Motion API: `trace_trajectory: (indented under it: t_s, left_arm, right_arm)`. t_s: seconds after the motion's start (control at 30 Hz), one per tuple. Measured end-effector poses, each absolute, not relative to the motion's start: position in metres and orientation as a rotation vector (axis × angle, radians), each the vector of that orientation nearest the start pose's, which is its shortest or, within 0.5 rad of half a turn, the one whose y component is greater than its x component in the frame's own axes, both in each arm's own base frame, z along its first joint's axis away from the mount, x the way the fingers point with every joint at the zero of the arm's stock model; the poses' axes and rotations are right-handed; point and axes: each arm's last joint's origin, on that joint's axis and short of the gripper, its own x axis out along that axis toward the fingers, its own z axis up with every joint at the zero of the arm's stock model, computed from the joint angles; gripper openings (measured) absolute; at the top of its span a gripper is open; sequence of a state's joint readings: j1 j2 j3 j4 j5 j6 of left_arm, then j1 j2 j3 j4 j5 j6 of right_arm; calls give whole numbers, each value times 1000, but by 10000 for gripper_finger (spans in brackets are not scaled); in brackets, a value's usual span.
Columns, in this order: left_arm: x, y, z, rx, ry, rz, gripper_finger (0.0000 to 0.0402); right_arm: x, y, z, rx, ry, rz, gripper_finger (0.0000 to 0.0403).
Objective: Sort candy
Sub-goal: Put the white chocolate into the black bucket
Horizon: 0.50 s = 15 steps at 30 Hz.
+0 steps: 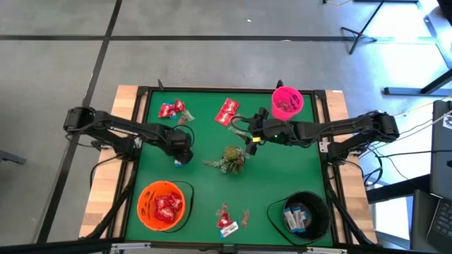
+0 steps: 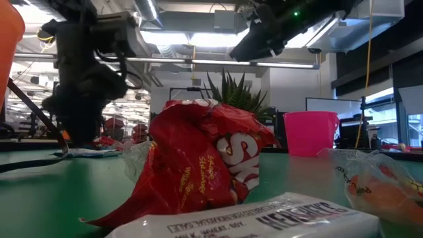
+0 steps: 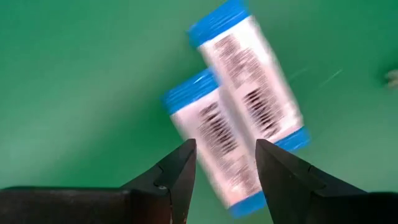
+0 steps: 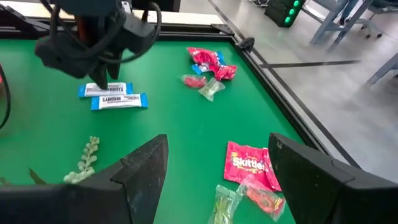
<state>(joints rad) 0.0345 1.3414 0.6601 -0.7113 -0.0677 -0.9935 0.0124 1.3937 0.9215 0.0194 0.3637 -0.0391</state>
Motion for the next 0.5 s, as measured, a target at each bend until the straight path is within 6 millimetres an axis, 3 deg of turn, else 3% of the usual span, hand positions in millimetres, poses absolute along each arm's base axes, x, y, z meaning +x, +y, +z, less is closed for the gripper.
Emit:
trace_trajectory:
  t_s: [0.27,0.5]
  left_arm:
    - [212,10,137,-774,1303,841,156]
    - [213,11,133,-765,1318,859,156]
  right_arm:
    - [305,-7,265,-126,446,-335,276]
    - [305,-7,265,-139,447,-332,276]
